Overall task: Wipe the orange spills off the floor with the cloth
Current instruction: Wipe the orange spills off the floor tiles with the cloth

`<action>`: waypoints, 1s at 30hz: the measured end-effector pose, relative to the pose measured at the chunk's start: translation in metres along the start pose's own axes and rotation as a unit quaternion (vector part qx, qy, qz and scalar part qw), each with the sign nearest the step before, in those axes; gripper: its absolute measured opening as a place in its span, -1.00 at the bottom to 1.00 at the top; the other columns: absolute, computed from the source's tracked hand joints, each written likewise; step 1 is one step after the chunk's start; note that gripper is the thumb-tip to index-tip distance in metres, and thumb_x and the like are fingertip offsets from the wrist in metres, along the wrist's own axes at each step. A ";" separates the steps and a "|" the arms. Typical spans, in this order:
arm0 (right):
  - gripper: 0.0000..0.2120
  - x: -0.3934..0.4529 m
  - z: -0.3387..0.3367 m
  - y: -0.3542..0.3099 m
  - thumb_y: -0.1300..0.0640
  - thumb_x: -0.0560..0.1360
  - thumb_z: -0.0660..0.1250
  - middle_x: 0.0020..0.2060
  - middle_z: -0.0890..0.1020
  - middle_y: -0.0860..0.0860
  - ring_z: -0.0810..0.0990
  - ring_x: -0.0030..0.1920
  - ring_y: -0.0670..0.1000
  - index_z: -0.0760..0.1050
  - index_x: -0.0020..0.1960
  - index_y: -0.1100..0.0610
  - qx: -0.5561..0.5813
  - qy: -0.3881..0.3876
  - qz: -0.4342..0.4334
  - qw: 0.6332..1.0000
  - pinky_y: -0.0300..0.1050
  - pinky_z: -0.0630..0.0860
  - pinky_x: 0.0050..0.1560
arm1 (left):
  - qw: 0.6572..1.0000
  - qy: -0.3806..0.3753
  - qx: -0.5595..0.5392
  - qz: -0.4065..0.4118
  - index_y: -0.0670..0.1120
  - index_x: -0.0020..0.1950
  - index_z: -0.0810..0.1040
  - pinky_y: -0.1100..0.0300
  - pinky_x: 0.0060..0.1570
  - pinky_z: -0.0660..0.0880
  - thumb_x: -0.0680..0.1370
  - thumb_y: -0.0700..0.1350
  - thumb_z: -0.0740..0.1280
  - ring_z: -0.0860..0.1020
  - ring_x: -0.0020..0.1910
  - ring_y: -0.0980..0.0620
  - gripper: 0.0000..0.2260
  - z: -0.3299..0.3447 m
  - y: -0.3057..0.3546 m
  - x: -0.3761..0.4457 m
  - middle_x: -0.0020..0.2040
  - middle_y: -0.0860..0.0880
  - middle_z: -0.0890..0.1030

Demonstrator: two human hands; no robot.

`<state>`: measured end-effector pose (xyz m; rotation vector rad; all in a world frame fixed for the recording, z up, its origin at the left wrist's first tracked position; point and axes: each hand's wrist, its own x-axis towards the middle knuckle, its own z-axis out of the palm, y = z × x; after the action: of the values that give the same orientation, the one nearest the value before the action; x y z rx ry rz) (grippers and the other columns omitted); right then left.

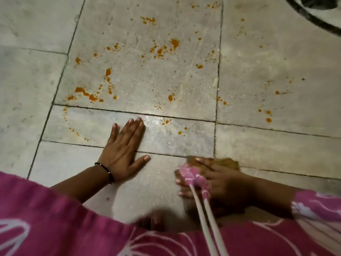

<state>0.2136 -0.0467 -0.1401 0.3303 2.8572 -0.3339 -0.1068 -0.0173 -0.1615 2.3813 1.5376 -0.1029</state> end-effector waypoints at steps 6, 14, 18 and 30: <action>-0.29 0.048 -0.022 0.087 -0.35 0.47 -0.01 0.52 0.17 0.04 0.04 0.50 0.26 0.14 0.52 -0.02 -0.004 0.081 0.226 0.971 0.19 -0.05 0.45 | 1.000 -0.004 0.016 -0.009 -0.19 0.54 -0.02 -0.23 0.44 -0.05 0.49 0.34 -0.02 -0.03 0.53 -0.06 -0.20 0.000 0.001 0.002 0.55 -0.14 -0.01; -0.38 0.070 -0.011 0.041 -0.23 0.51 0.09 0.50 0.20 0.09 0.16 0.46 0.31 0.17 0.50 0.01 0.000 0.107 0.110 0.988 0.21 -0.06 0.44 | 0.999 -0.025 0.027 -0.009 -0.22 0.52 0.06 -0.21 0.44 0.01 0.48 0.34 0.01 0.02 0.53 -0.08 -0.19 -0.002 0.001 0.005 0.54 -0.17 0.05; -0.39 0.080 -0.027 0.093 -0.29 0.47 0.02 0.45 0.32 0.02 0.28 0.41 0.29 0.27 0.45 -0.07 0.021 0.111 0.287 0.951 0.29 0.07 0.40 | 0.999 -0.018 0.023 -0.011 -0.22 0.52 0.05 -0.22 0.43 0.03 0.49 0.35 -0.02 0.03 0.52 -0.09 -0.19 -0.004 0.003 0.004 0.54 -0.18 0.06; -0.40 0.042 -0.007 0.045 -0.30 0.48 0.01 0.47 0.29 0.00 0.15 0.42 0.32 0.17 0.48 -0.16 0.009 0.086 0.273 0.958 0.40 0.06 0.36 | 0.999 -0.017 0.027 -0.024 -0.21 0.52 0.07 -0.22 0.44 0.01 0.47 0.31 0.06 0.03 0.53 -0.07 -0.20 -0.004 0.008 0.004 0.54 -0.16 0.06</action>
<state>0.1835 0.0055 -0.1532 1.1692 2.7685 -0.2265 -0.0987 -0.0158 -0.1572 2.3706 1.5963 -0.1973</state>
